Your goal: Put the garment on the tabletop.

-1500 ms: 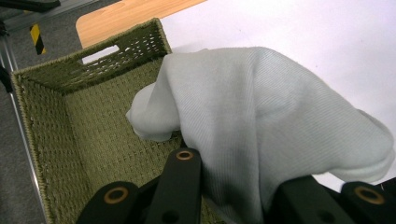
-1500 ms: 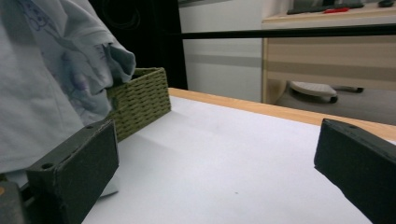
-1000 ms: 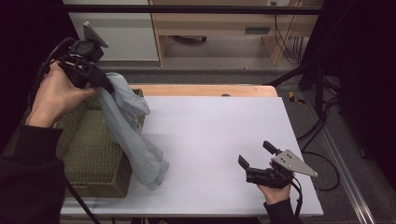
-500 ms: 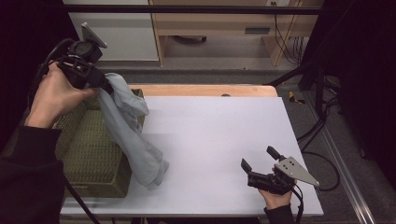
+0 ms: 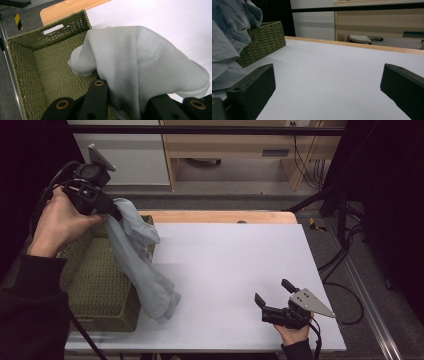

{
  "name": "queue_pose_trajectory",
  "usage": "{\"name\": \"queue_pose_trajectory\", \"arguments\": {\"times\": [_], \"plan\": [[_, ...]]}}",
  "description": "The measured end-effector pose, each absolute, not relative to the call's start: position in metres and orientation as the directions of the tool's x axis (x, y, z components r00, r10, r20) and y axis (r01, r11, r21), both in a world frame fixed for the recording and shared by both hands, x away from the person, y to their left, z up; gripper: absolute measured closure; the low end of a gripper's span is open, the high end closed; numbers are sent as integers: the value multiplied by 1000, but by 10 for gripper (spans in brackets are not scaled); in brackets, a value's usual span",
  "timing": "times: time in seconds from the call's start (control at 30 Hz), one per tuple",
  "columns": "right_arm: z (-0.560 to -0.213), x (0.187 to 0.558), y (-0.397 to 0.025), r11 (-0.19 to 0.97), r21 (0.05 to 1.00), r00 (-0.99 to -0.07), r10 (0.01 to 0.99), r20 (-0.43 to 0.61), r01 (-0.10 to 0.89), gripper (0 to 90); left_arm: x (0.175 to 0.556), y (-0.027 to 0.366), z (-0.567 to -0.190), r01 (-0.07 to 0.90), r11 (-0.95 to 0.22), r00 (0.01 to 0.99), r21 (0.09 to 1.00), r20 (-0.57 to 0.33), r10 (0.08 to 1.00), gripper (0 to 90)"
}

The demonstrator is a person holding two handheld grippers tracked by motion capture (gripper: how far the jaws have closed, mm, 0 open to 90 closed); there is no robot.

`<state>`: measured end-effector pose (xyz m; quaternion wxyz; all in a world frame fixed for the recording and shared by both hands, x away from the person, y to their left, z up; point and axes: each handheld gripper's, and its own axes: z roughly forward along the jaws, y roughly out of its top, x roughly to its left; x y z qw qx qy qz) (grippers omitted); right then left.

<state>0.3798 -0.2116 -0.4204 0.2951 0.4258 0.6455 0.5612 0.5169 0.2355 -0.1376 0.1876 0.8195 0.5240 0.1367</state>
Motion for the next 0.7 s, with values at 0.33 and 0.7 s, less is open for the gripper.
{"name": "queue_pose_trajectory", "arguments": {"times": [0.33,0.7], "plan": [[-419,380,-212,3,976,-462,881,100,217,1,510,213,-128,775,-421,454,471,49,890,816],[-418,379,-214,4,977,-466,879,97,211,1,489,167,-106,684,-512,554,520,87,828,816]]}}
